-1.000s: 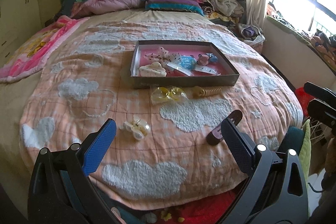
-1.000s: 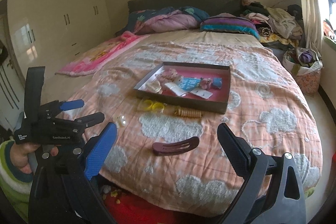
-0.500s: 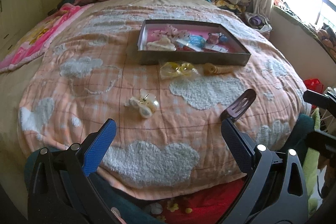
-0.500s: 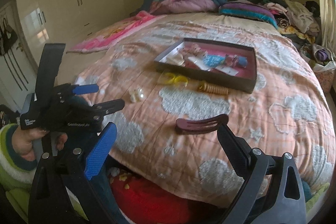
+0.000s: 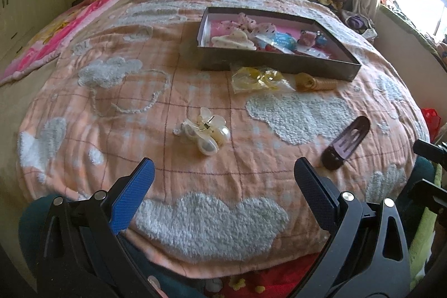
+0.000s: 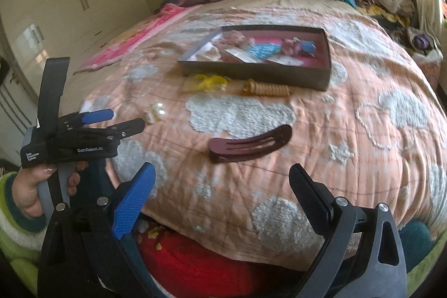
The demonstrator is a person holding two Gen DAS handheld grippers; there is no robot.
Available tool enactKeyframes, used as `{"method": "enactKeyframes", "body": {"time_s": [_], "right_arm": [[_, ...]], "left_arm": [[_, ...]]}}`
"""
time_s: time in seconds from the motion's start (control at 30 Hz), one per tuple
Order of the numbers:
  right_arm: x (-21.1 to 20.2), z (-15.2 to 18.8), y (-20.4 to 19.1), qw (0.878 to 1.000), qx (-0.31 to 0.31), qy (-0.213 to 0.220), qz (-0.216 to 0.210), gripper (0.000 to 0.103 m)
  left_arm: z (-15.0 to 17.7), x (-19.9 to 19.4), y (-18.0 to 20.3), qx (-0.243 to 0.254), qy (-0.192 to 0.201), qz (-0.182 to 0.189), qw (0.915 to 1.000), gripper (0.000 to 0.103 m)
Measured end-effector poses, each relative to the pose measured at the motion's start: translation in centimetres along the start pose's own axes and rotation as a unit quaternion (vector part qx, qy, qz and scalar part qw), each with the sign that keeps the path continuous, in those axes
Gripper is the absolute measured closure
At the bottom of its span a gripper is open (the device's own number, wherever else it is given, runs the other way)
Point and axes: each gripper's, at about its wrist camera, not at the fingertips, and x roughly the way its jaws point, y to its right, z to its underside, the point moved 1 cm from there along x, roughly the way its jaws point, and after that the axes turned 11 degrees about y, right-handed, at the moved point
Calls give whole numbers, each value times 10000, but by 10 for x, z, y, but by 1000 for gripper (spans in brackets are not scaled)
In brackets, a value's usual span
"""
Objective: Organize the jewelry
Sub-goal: 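Grasp the clear flower clip with the left gripper while the right grasps the maroon clip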
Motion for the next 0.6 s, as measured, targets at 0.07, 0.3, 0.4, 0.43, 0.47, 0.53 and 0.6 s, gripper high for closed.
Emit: {"method": "enactKeyframes", "body": {"time_s": [0.07,0.3,0.4,0.43,0.47,0.53,0.6], "right_arm": [[4,1,8,9999,155,-55,39,7],[21,5,24,9983,474,-273,175,7],[33,5,27,9976,526,-401,225,7],[36,4,29,9972,559,-432,239,7],[36,3,30,9971,587,-432,230,7],[37,0,31,9972,616,-382,193,7],[37,-3,32,9974,601,-341,213,7]], "left_arm": [[0,8,-2,11,46,-75,10000,10],[0,38,-13,-146,-125,-235,9995,10],[-4,42,-17,-246,-69,-176,9995,10],[-5,44,-18,-273,-68,-175,9994,10],[-6,46,-19,-297,-74,-186,9994,10],[-8,50,-22,-331,-85,-216,9992,10],[-9,53,-24,-357,-95,-260,9990,10]]}}
